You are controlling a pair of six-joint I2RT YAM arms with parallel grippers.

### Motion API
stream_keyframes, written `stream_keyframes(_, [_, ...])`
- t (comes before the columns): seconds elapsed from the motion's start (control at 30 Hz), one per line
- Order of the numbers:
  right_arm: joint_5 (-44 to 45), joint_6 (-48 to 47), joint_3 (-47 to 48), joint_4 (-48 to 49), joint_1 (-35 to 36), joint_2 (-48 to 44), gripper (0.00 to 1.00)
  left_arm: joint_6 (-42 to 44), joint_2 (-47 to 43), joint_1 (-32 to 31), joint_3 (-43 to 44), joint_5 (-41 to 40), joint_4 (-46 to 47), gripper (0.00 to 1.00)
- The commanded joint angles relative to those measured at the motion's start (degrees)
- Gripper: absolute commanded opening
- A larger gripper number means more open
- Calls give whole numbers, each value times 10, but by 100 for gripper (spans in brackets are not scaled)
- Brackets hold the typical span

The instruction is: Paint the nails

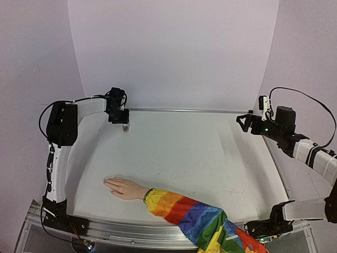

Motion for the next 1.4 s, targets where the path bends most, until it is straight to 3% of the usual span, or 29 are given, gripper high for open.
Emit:
stream_keyframes(0.0, [-13, 8, 27, 13, -4, -18, 98, 15, 12, -4, 43, -25, -20, 38])
stream_keyframes(0.3, [-17, 13, 29, 12, -4, -20, 98, 29, 26, -8, 66, -37, -38, 27])
stream_keyframes(0.5, [-9, 22, 26, 10, -4, -16, 98, 38, 19, -14, 75, -36, -51, 11])
stream_keyframes(0.67, [-7, 27, 33, -5, -4, -4, 98, 36, -39, -19, 36, -25, -62, 0])
stream_keyframes(0.83, [83, 80, 23, -5, -4, -30, 98, 33, -120, -21, -32, 10, -69, 0])
stream_keyframes(0.9, [82, 72, 18, -2, -4, -39, 98, 30, -156, -22, -62, 33, -72, 0])
stream_keyframes(1.0, [1, 38, 27, -1, -4, -34, 98, 22, -211, -25, -111, 79, -76, 0])
stream_keyframes(1.17, [-88, 68, 0, 49, 6, -7, 98, 8, -287, -34, -187, 199, -87, 0])
stream_keyframes(1.37, [-76, 80, 5, 117, 132, 54, 98, 0, -355, -70, -242, 330, -89, 0])
